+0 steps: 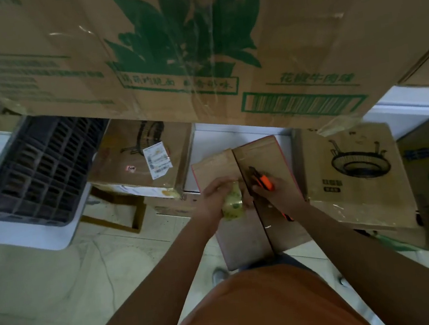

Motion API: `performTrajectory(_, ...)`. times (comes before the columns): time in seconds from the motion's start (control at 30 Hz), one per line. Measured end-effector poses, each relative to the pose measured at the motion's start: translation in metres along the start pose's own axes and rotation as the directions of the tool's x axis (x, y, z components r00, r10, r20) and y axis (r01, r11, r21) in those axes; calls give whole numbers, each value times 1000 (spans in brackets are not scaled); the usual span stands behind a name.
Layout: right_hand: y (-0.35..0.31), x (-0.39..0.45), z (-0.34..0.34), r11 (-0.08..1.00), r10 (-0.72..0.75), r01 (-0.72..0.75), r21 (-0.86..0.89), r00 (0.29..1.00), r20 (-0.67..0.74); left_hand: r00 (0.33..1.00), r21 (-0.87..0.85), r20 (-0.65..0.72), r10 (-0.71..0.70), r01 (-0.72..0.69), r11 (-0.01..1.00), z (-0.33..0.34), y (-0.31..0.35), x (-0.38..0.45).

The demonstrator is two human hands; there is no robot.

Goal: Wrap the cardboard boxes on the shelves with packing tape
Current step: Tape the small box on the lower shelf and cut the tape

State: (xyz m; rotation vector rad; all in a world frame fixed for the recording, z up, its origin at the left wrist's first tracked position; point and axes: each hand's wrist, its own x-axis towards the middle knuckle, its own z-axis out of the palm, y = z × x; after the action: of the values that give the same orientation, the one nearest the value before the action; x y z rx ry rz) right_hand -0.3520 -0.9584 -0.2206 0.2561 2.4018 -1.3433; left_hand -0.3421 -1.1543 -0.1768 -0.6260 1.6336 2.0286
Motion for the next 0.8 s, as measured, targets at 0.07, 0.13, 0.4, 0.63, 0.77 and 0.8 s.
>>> performTrajectory(0.07, -6, -9, -2, 997, -61, 58, 51, 997, 53, 999, -142, 22, -47, 50, 989, 11, 4, 6)
performTrajectory(0.13, -7, -16, 5, 984, -40, 42, 175, 999, -13, 995, -184, -6, -96, 94, 978, 18, 4, 13)
performTrajectory(0.4, -32, -36, 17, 844, 113, -58, 533, 991, -71, 976, -251, -32, -215, 200, 947, 7, -7, 38)
performTrajectory(0.63, -31, -39, 30, 879, 89, -172, 445, 975, 202, 948, 94, -212, -239, 263, 960, 11, -1, 48)
performTrajectory(0.77, -25, -32, 28, 865, 147, -125, 485, 989, -9, 934, 457, -349, 82, 93, 884, 3, 4, 46)
performTrajectory(0.8, -23, -30, 27, 863, 183, -145, 484, 983, -32, 938, 493, -321, 129, 50, 869, 1, 4, 46)
